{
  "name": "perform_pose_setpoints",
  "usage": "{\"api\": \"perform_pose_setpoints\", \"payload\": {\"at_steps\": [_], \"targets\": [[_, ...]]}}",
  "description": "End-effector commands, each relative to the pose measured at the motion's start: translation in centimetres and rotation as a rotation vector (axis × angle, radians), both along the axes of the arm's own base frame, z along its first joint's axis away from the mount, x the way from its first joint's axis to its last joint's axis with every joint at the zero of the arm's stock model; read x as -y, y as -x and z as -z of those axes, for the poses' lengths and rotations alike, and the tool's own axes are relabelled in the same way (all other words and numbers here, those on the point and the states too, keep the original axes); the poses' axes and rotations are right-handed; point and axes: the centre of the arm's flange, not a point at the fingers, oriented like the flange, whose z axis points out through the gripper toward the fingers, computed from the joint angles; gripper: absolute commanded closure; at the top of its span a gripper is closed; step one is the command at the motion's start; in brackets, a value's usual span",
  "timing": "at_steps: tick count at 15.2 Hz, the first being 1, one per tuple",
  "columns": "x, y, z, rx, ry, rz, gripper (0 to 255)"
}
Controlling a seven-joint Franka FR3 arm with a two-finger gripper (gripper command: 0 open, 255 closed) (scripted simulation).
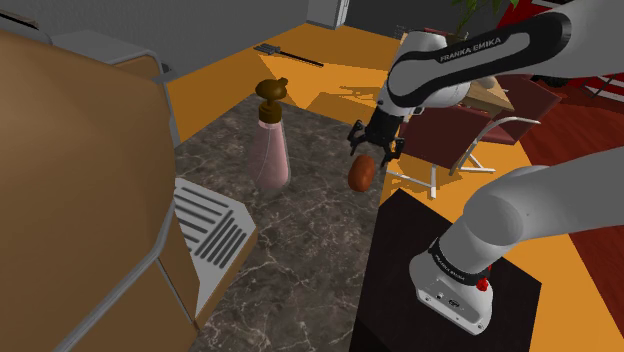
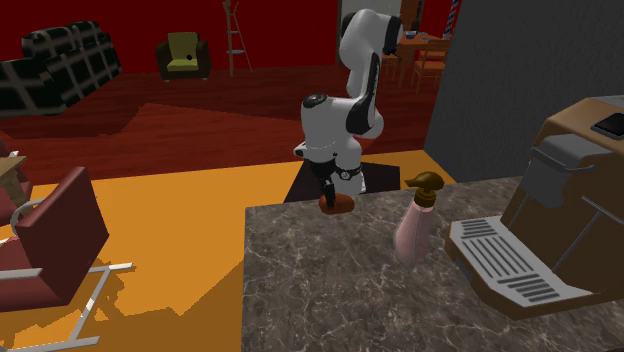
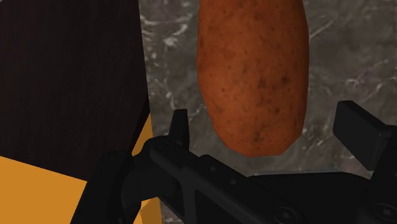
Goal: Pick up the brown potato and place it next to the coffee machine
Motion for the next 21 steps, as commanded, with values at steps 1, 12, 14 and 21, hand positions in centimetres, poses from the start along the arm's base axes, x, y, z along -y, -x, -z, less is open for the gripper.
{"api": "perform_pose_setpoints", "payload": {"at_steps": [1,12,14,21], "targets": [[-0.1,0.1,0.9,0.001,0.0,0.001,0],[-0.1,0.1,0.9,0.001,0.0,0.001,255],[-0.1,0.1,0.9,0.001,0.0,0.001,255],[-0.1,0.1,-0.2,0.001,0.0,0.001,255]]}}
